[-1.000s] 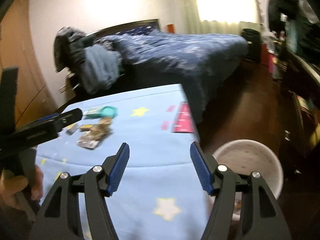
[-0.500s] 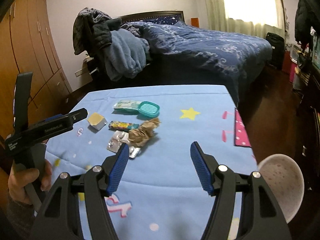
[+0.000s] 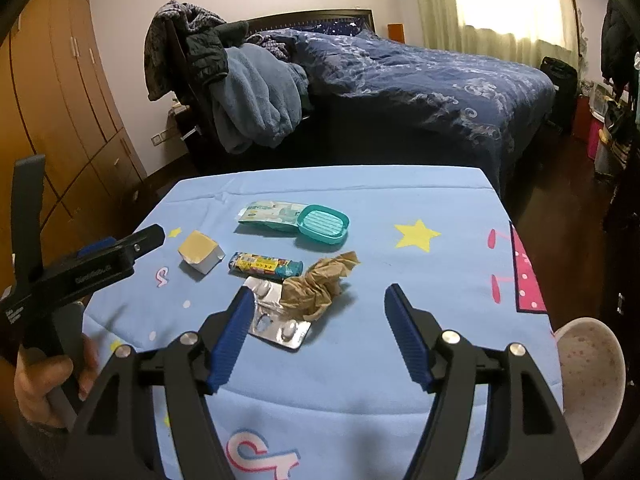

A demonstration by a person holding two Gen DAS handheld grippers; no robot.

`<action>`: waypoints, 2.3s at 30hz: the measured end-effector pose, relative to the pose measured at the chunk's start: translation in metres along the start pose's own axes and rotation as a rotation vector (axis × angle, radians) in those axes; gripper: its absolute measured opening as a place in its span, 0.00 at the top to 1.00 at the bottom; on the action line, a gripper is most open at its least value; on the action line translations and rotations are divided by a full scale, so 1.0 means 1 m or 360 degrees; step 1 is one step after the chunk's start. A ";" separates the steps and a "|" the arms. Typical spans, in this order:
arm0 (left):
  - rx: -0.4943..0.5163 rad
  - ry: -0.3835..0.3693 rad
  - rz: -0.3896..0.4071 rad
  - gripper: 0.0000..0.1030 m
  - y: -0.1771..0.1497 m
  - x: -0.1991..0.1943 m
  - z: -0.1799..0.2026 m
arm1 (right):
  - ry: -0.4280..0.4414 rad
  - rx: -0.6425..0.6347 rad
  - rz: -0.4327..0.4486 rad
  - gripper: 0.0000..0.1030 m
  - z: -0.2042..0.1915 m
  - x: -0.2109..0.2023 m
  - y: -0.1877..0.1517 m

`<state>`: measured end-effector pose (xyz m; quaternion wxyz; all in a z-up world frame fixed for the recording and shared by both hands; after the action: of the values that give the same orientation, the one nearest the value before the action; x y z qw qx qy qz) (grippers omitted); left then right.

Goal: Collect trash
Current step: 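Grasp the yellow box with the left tool while the right tool grasps the crumpled brown paper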

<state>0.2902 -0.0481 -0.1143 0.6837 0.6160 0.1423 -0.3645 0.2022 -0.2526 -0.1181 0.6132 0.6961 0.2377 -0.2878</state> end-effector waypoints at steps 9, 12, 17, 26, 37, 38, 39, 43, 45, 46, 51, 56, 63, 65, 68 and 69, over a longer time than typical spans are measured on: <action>0.0013 0.0021 -0.0030 0.04 0.002 0.011 -0.005 | -0.0046 -0.0022 -0.0023 0.31 -0.004 0.017 0.003; 0.0023 0.0029 -0.0062 0.04 0.001 0.022 -0.006 | -0.0068 -0.0029 -0.0040 0.30 -0.003 0.027 0.004; -0.0012 0.0061 -0.0120 0.04 0.000 0.046 -0.010 | -0.0081 -0.0024 -0.0061 0.30 -0.001 0.039 0.003; 0.0069 0.0144 -0.0182 0.04 -0.007 0.073 -0.006 | -0.0102 -0.0008 -0.0098 0.30 0.008 0.052 0.000; 0.0106 0.0188 -0.0287 0.39 -0.014 0.085 0.000 | -0.0100 -0.0017 -0.0104 0.30 0.007 0.058 0.002; 0.0102 0.0184 -0.0285 0.45 -0.014 0.085 0.000 | -0.0104 -0.0020 -0.0104 0.30 0.007 0.058 0.003; 0.0102 0.0179 -0.0285 0.48 -0.015 0.084 0.000 | -0.0104 -0.0021 -0.0105 0.30 0.007 0.059 0.003; 0.0089 0.0181 -0.0289 0.50 -0.015 0.081 -0.002 | -0.0114 -0.0034 -0.0110 0.30 0.004 0.062 0.005; 0.0075 0.0186 -0.0285 0.50 -0.016 0.079 -0.005 | -0.0123 -0.0046 -0.0116 0.30 0.003 0.067 0.006; 0.0065 0.0188 -0.0281 0.50 -0.016 0.077 -0.007 | -0.0127 -0.0051 -0.0123 0.30 0.001 0.069 0.006; 0.0027 0.0190 -0.0260 0.50 -0.014 0.067 -0.017 | -0.0141 -0.0064 -0.0176 0.30 -0.004 0.084 0.004; -0.0004 0.0172 -0.0244 0.50 -0.014 0.057 -0.022 | -0.0154 -0.0069 -0.0225 0.54 -0.004 0.094 0.000; -0.0040 0.0146 -0.0203 0.50 -0.014 0.036 -0.025 | -0.0132 -0.0051 -0.0204 0.73 -0.002 0.081 -0.003; -0.0053 0.0129 -0.0188 0.50 -0.015 0.026 -0.025 | -0.0125 -0.0039 -0.0188 0.73 0.000 0.074 -0.004; -0.0064 0.0109 -0.0158 0.50 -0.018 0.009 -0.024 | -0.0116 -0.0024 -0.0155 0.73 0.004 0.058 -0.006; -0.0061 0.0098 -0.0147 0.50 -0.019 0.003 -0.023 | -0.0112 -0.0021 -0.0142 0.73 0.005 0.052 -0.007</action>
<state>0.2849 -0.0271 -0.1348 0.6732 0.6064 0.1987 -0.3736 0.2342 -0.2576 -0.1594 0.6125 0.6702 0.2487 -0.3375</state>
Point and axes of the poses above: each gripper's, at about its wrist camera, not at the fingertips, and x roughly the way its jaws point, z to its right, y to its top, the point moved 8 cm from there along x, roughly the way its jaws point, and after that the axes turned 8 degrees about -y, right-handed, at the moved point
